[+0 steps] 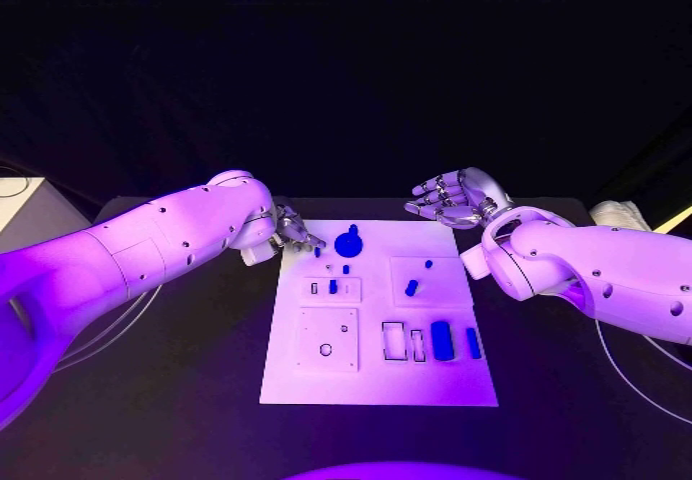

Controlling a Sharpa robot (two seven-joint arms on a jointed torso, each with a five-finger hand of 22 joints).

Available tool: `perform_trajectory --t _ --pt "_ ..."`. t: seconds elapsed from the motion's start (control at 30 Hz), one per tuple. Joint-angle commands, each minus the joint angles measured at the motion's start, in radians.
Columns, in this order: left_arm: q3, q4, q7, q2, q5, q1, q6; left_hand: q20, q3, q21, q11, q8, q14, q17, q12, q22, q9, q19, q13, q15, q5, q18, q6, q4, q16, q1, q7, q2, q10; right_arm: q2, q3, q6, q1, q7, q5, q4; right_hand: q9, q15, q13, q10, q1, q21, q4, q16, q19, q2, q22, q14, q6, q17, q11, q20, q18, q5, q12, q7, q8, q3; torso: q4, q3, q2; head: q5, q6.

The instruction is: Assemble the parts on the task board

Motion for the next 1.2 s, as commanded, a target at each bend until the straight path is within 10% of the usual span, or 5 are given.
perform_trajectory --t 0.03,0.6,0.87,1.2 --pt "-0.001 -0.002 0.005 0.007 0.000 0.001 0.029 0.003 0.004 0.003 -0.001 -0.001 0.050 0.132 0.004 -0.001 -0.001 0.005 -0.002 0.003 0.001 0.014 0.008 0.000 0.004 0.015 -0.003 0.001 -0.003 0.001 0.000 0.015 0.000 0.011 -0.002 0.002 -0.001 0.000 0.000 0.006 0.006 0.003 -0.001 0.003 0.001 0.006 -0.001 0.006 0.006 -0.001 -0.002 0.000 -0.006 0.003 -0.002 0.044 -0.004 0.004 -0.0019 -0.0008 0.001 0.001 0.001" --pt "-0.002 -0.005 0.010 0.009 0.012 0.001 0.013 -0.001 0.056 0.004 -0.007 -0.003 0.049 0.131 0.004 0.001 -0.018 0.004 -0.012 -0.003 -0.001 0.015 0.016 -0.006 0.006 0.076 -0.008 0.029 -0.008 0.002 0.000 0.018 0.000 0.009 -0.002 0.000 -0.001 0.000 0.000 0.009 0.005 0.002 0.000 0.002 -0.002 0.007 -0.001 0.005 0.009 -0.002 -0.003 0.000 -0.006 0.004 -0.001 0.043 -0.003 0.004 0.0007 -0.0016 0.000 -0.002 -0.002" --pt "-0.002 -0.002 0.018 0.005 0.024 0.000 -0.003 -0.010 0.249 0.010 -0.019 0.026 0.053 0.137 0.012 0.016 -0.021 0.012 -0.015 -0.013 -0.003 0.012 0.020 -0.067 0.012 0.170 -0.019 0.028 0.006 0.003 0.000 0.024 0.000 0.005 -0.002 -0.002 -0.001 0.000 0.001 0.012 0.005 0.002 0.000 0.001 -0.003 0.007 -0.002 0.003 0.011 -0.003 -0.004 0.000 -0.007 0.005 0.000 0.042 -0.002 0.005 0.0007 -0.0010 -0.001 -0.001 -0.003" --pt "0.000 0.033 0.025 -0.025 0.091 0.000 -0.032 -0.016 0.522 0.018 -0.023 0.144 0.057 0.143 0.015 0.033 0.063 0.021 -0.028 -0.018 0.002 0.009 -0.011 -0.181 0.018 0.069 -0.025 -0.032 0.035 0.002 0.000 0.037 0.000 -0.001 -0.002 -0.005 -0.001 0.001 0.000 0.014 0.005 0.000 0.000 -0.002 -0.011 0.008 -0.003 -0.003 0.013 -0.006 -0.004 0.000 -0.007 0.013 -0.001 0.042 -0.003 0.007 0.0012 -0.0002 -0.002 -0.002 -0.005"
